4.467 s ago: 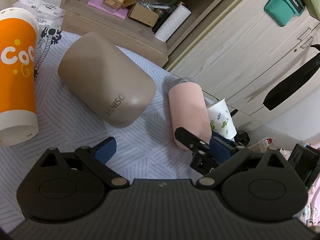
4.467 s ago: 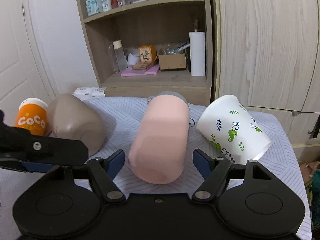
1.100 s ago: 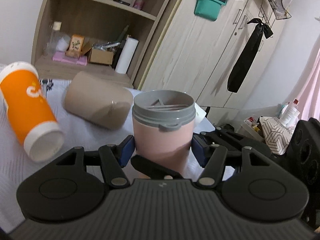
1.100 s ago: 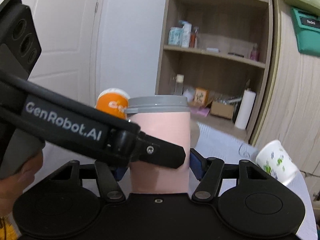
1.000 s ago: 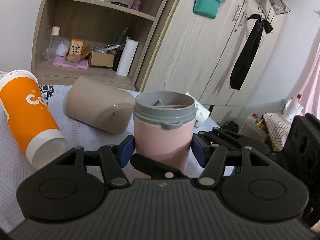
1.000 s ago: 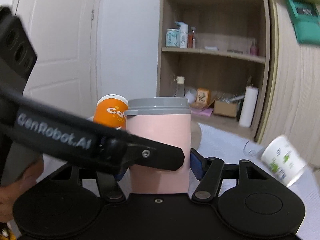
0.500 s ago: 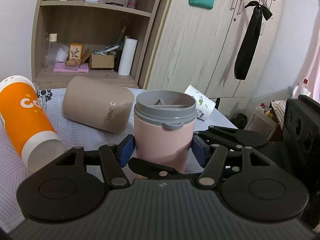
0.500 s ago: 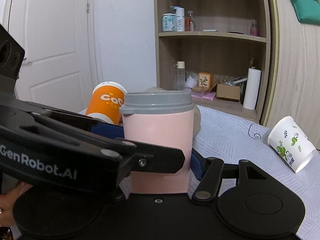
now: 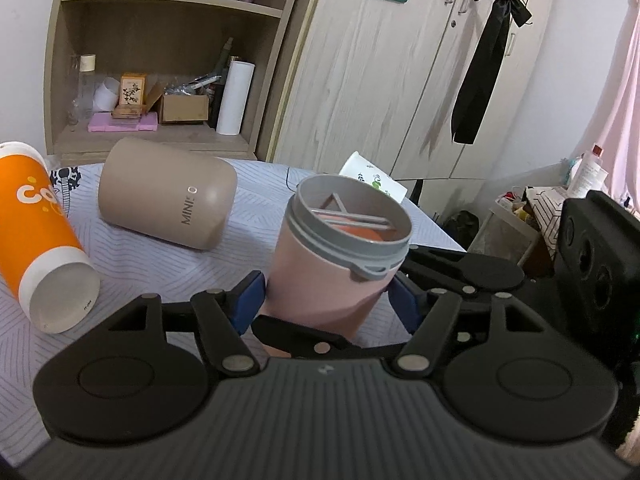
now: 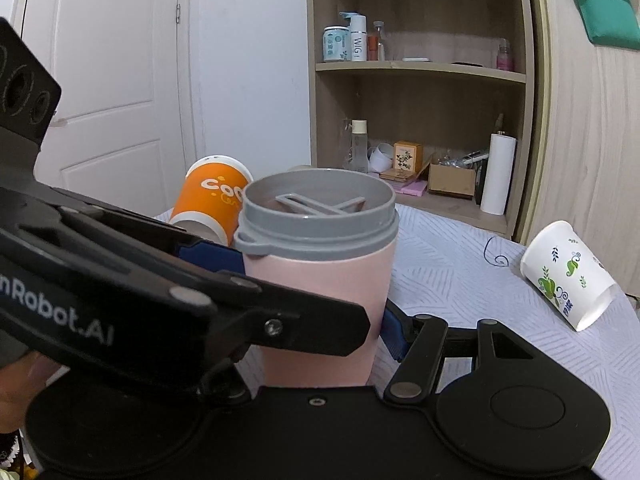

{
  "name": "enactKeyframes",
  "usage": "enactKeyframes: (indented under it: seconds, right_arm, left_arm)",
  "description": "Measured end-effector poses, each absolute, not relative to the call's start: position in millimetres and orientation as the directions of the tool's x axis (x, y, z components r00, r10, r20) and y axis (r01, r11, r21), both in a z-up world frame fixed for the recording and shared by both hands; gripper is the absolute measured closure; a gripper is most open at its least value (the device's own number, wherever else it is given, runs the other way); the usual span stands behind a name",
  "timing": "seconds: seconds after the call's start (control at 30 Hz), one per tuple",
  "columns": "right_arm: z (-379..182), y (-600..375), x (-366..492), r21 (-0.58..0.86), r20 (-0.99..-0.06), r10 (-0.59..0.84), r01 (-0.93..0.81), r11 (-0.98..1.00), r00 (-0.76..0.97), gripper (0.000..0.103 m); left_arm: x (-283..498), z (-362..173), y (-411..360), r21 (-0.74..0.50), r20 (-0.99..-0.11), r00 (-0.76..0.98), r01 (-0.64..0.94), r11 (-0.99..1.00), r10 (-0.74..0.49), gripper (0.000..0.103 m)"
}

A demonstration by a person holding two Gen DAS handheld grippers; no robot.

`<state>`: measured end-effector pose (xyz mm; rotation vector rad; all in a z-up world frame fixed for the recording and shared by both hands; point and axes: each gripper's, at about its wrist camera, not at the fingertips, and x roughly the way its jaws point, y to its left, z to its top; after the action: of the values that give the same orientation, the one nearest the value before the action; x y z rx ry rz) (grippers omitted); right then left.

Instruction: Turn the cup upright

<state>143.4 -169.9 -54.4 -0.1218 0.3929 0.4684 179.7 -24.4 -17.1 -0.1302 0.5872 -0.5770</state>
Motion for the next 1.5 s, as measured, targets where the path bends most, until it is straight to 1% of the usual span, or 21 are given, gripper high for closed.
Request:
enactKeyframes:
  seconds: [0.17, 0.27, 0.33, 0.4, 0.67, 0.73, 0.77, 0.87, 1.0, 1.17, 1.3, 1.5]
  right_arm:
    - [-56, -170, 143, -0.019, -0.397, 0.414, -0.459, 0.888, 0.819, 0.035]
    - [-54, -169, 141, -0.027, -0.398, 0.405, -0.452, 0.892, 0.823, 0.031]
    - [-53, -169, 140, -0.031, -0.401, 0.399, -0.447, 0.894, 0.825, 0.025]
    - [-51, -170, 138, -0.031, -0.397, 0.391, -0.438, 0.898, 0.83, 0.023]
    - [-50, -176, 123, -0.022, -0.393, 0.374, -0.415, 0.909, 0.84, 0.022]
    - [-51, -178, 117, -0.023, -0.394, 0.364, -0.405, 0.914, 0.844, 0.022]
    - [-52, -180, 114, -0.023, -0.394, 0.359, -0.399, 0.917, 0.846, 0.022]
    - [-53, -182, 103, -0.013, -0.393, 0.35, -0.386, 0.922, 0.85, 0.022]
    - [-53, -186, 86, -0.012, -0.38, 0.336, -0.367, 0.93, 0.862, 0.022]
    - [-50, -188, 63, -0.047, -0.323, 0.269, -0.3, 0.953, 0.907, 0.022]
    - [-41, -191, 48, -0.056, -0.283, 0.228, -0.254, 0.966, 0.932, 0.022]
    - [-25, -192, 27, -0.078, -0.212, 0.159, -0.179, 0.981, 0.964, 0.022]
  left_arm:
    - [179, -18, -24, -0.286, -0.482, 0.684, 0.467, 0.836, -0.547, 0.036]
    - [175, -19, -23, -0.287, -0.478, 0.692, 0.46, 0.84, -0.542, 0.036]
    - [172, -19, -23, -0.279, -0.478, 0.7, 0.453, 0.847, -0.531, 0.035]
    - [170, -19, -21, -0.279, -0.475, 0.705, 0.446, 0.851, -0.526, 0.034]
    - [150, -17, -12, -0.286, -0.448, 0.745, 0.405, 0.868, -0.495, 0.03]
    - [147, -15, -12, -0.271, -0.449, 0.753, 0.398, 0.877, -0.48, 0.024]
    - [143, -14, -12, -0.257, -0.449, 0.76, 0.393, 0.883, -0.47, 0.023]
    - [134, -10, -11, -0.23, -0.449, 0.775, 0.379, 0.896, -0.443, 0.022]
    - [121, -6, -8, -0.227, -0.45, 0.784, 0.363, 0.904, -0.427, 0.021]
    - [101, 2, -9, -0.191, -0.449, 0.808, 0.331, 0.924, -0.382, 0.018]
    - [87, 8, -6, -0.194, -0.441, 0.825, 0.298, 0.935, -0.354, 0.015]
    - [61, 15, -2, -0.144, -0.421, 0.872, 0.21, 0.967, -0.252, 0.013]
